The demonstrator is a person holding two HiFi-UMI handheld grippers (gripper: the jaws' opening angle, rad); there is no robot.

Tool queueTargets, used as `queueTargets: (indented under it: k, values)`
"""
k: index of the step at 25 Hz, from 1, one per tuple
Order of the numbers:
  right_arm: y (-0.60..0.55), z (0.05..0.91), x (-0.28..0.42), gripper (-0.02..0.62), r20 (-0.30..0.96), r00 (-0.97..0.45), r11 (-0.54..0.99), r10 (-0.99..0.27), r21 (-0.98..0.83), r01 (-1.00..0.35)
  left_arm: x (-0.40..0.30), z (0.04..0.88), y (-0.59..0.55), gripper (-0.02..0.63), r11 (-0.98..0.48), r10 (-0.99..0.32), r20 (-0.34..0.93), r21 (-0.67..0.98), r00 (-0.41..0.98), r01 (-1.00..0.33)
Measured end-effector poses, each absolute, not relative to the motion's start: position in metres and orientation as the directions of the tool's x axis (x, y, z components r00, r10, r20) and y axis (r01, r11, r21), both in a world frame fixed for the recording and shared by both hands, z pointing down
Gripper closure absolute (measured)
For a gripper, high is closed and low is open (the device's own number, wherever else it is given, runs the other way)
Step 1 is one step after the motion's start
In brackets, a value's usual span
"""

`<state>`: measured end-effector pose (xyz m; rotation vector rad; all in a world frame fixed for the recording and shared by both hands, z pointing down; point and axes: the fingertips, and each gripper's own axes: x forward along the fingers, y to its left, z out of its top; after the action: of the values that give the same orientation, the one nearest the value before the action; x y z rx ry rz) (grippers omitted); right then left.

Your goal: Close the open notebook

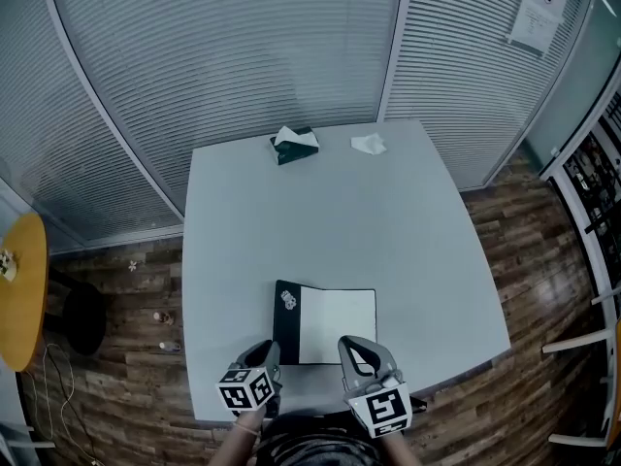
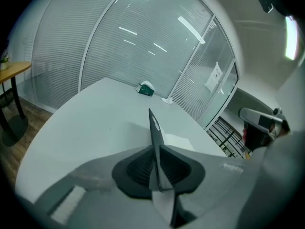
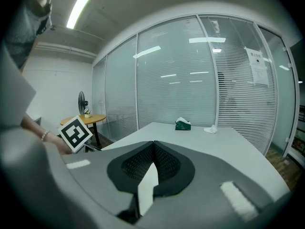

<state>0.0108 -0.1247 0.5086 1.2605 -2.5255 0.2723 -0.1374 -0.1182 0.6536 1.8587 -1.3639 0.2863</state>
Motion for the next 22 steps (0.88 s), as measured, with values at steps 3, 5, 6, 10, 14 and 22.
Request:
queueTargets:
  k: [3,5,6,10,14,22]
  values:
    - [-0.124,0.508,0.014,0.595,0.348,-0.573,0.602,-0.742,-0.03,-0.798,-0.131,0.646,-0.117,0.566,-0.112,-0.713,0.577,0.468,0.399,-0.877]
    - [-0.123,0.508,0.017,0.595,0.348,-0.576,0.606,-0.74,-0.027,-0.795,-0.126,0.641,-0.117,0.568,-0.118,-0.718,0.568,0.471,0.403,-0.874]
    - [-0.123,0.508,0.019,0.595,0.347,-0.577,0.607,-0.739,-0.027,-0.794,-0.123,0.638,-0.117,0.568,-0.123,-0.72,0.563,0.471,0.405,-0.873]
    - [-0.123,0.508,0.024,0.595,0.347,-0.584,0.614,-0.734,-0.028,-0.789,-0.11,0.63,-0.118,0.574,-0.153,-0.726,0.546,0.463,0.418,-0.873]
    - [-0.123,0.507,0.031,0.595,0.342,-0.592,0.62,-0.73,-0.033,-0.784,-0.096,0.623,-0.117,0.575,-0.17,-0.729,0.528,0.476,0.436,-0.863]
    - [-0.123,0.506,0.052,0.596,0.332,-0.598,0.626,-0.729,-0.029,-0.779,-0.067,0.61,-0.116,0.574,-0.186,-0.744,0.493,0.495,0.451,-0.849]
